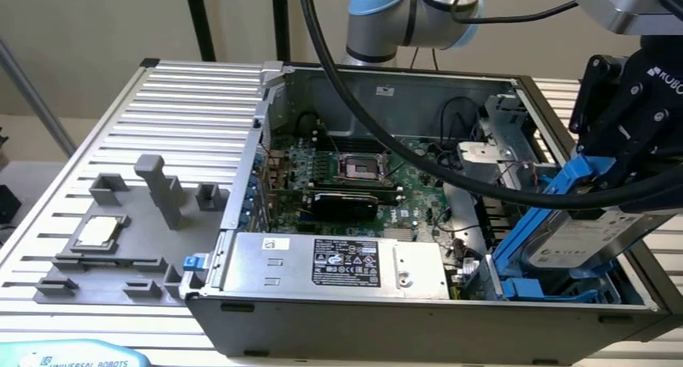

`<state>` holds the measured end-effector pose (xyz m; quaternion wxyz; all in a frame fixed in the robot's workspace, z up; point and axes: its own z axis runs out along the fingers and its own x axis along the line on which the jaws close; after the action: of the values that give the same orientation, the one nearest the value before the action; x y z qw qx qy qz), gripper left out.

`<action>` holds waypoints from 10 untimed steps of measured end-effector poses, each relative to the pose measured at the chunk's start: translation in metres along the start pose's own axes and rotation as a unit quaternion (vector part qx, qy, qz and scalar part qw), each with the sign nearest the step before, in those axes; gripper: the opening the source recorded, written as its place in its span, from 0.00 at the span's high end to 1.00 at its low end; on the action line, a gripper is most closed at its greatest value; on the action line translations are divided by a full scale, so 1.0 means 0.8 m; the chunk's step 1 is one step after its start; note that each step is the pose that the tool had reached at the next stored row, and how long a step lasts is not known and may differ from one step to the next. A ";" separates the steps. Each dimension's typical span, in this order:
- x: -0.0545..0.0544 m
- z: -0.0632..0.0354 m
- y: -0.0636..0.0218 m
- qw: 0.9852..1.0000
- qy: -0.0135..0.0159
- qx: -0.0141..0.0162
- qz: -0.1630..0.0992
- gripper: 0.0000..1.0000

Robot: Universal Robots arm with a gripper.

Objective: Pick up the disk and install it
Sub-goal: 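Insert the disk into the insertion slot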

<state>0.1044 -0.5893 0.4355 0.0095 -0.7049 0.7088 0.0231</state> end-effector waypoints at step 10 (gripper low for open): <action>0.000 0.012 0.000 1.000 0.000 0.000 0.000 0.67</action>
<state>0.1044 -0.5888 0.4258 0.0095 -0.7049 0.7088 0.0232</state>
